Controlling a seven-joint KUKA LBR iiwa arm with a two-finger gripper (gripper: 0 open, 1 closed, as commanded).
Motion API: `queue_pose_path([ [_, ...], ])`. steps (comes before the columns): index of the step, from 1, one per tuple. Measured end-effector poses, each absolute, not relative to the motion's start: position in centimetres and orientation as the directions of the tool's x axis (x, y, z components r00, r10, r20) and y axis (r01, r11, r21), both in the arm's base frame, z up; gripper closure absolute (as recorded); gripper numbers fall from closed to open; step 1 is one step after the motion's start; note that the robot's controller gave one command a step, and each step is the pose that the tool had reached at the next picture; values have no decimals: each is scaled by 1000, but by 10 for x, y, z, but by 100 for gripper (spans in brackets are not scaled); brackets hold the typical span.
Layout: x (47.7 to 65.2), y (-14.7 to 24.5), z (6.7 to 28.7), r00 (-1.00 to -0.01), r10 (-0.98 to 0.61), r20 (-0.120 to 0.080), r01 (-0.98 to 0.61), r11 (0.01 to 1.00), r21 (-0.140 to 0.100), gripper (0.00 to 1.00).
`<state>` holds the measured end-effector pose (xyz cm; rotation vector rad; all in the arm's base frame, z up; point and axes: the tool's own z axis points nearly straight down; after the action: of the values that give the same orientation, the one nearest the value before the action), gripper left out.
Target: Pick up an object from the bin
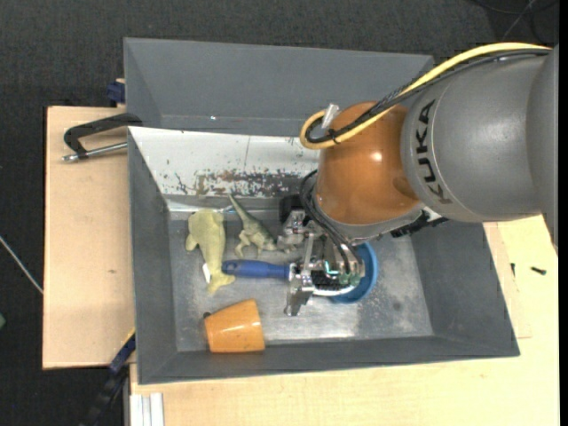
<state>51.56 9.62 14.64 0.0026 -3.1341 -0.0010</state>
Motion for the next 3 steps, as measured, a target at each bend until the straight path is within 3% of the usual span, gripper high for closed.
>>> queue_pose_path([
  [1,535,28,71,-984,181,-3,181,984,5,0],
  [3,538,31,75,-984,178,-4,178,984,3,0],
])
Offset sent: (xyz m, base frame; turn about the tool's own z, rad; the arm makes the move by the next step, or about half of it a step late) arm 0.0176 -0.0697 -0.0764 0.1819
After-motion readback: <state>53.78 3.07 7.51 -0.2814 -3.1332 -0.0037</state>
